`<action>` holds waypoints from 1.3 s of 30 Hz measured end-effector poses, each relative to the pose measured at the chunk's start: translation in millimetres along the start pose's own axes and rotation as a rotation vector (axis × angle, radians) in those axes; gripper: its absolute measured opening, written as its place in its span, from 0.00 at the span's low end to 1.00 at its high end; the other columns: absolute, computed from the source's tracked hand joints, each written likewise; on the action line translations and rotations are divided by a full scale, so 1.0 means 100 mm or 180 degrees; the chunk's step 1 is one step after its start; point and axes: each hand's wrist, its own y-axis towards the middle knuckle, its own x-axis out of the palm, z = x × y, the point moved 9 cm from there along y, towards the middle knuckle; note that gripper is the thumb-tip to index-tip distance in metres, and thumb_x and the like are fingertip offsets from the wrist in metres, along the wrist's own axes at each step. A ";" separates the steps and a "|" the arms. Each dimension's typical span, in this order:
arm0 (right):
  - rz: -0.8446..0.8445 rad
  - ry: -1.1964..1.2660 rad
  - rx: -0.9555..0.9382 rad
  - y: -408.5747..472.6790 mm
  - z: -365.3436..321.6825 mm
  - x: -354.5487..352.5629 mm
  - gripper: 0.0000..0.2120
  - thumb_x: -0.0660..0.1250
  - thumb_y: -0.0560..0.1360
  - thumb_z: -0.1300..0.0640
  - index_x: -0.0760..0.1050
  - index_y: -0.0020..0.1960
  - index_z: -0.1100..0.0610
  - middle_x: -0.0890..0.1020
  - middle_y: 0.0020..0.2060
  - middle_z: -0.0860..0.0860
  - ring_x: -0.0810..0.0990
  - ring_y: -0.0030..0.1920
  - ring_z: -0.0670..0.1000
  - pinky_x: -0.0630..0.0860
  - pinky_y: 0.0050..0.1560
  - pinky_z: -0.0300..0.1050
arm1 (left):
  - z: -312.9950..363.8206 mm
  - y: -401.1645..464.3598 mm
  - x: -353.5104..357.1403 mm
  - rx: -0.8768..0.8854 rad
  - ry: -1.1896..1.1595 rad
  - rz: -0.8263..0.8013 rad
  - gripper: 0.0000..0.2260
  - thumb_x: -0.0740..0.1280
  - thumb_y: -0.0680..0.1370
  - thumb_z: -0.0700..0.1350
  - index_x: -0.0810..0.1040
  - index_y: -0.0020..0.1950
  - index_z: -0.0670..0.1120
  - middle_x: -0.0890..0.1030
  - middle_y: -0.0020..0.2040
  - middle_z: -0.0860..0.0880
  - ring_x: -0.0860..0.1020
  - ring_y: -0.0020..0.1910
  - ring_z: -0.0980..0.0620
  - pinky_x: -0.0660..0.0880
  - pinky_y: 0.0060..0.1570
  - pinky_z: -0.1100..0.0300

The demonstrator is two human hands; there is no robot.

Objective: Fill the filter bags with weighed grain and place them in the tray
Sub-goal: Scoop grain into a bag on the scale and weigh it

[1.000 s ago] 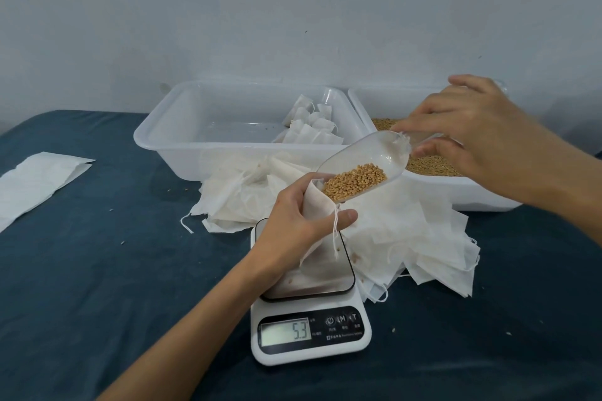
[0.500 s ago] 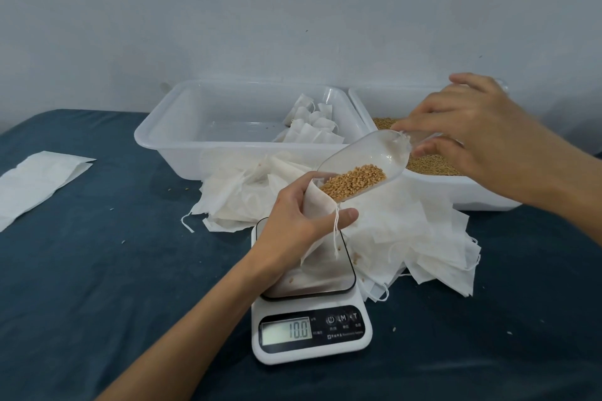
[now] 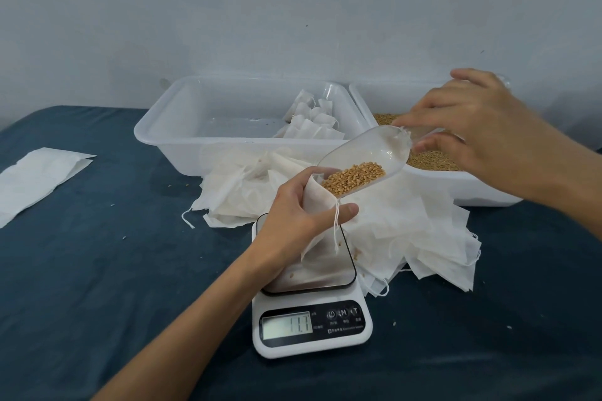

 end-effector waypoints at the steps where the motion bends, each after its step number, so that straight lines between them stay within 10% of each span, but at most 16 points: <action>1: -0.0001 0.0009 0.0007 0.00 0.00 0.00 0.14 0.74 0.74 0.65 0.83 0.60 0.57 0.83 0.49 0.54 0.81 0.52 0.61 0.62 0.73 0.65 | 0.00 0.00 0.00 0.0006 0.0000 0.0004 0.23 0.79 0.69 0.45 0.80 0.63 0.51 0.86 0.58 0.48 0.84 0.58 0.46 0.79 0.64 0.54; 39: 0.0061 -0.0123 -0.0071 0.02 -0.03 0.00 0.14 0.74 0.74 0.65 0.83 0.60 0.58 0.83 0.49 0.55 0.81 0.52 0.62 0.62 0.73 0.65 | -0.02 0.04 -0.04 0.0136 0.0107 0.0021 0.23 0.81 0.69 0.45 0.81 0.63 0.54 0.84 0.61 0.56 0.83 0.61 0.53 0.76 0.69 0.49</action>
